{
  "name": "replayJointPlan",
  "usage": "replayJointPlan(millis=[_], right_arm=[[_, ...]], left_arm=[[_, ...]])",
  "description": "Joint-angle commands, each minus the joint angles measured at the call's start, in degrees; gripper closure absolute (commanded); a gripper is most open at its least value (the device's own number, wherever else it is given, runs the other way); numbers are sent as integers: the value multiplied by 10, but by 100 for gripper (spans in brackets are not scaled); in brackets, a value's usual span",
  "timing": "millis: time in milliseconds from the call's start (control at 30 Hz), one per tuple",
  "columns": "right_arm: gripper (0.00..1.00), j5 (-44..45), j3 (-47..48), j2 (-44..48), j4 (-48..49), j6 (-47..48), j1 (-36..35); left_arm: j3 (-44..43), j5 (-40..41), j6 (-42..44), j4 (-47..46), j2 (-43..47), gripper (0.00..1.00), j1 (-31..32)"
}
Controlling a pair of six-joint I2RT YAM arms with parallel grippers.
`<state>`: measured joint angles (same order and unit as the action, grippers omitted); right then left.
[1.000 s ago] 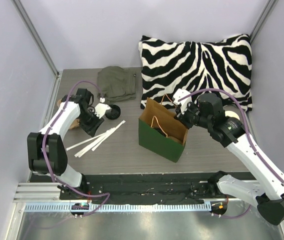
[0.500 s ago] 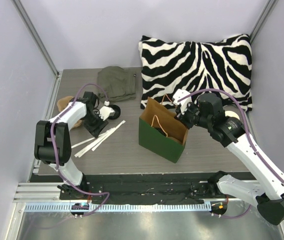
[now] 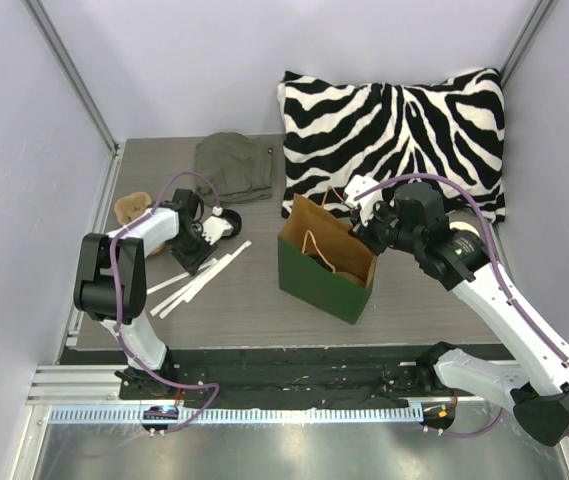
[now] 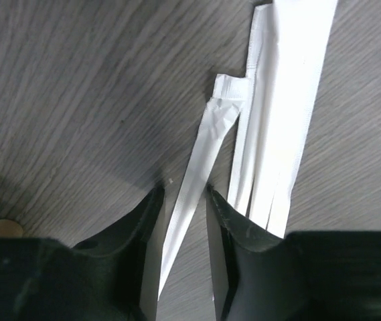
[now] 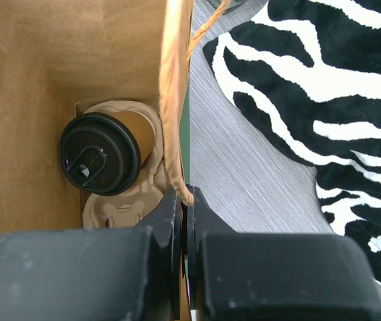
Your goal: Pack the takeout coffee
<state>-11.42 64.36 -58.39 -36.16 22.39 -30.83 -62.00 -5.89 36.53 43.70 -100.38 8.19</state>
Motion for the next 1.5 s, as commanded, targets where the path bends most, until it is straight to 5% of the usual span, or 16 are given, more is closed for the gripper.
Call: replayJointPlan(millis=[0, 367, 733, 1000, 1467], right_arm=[[99, 9, 28, -1, -1, 6, 2], [99, -4, 23, -4, 4, 15, 2], [99, -65, 1, 3, 41, 35, 2], [99, -134, -9, -9, 78, 29, 2], [99, -178, 11, -52, 105, -2, 2]], left_arm=[[25, 3, 6, -52, -5, 69, 1], [-29, -47, -45, 29, 62, 99, 2], [-174, -138, -121, 129, 146, 100, 1], [-406, -279, -218, 134, 171, 100, 35], [-464, -389, -334, -97, 210, 100, 224]])
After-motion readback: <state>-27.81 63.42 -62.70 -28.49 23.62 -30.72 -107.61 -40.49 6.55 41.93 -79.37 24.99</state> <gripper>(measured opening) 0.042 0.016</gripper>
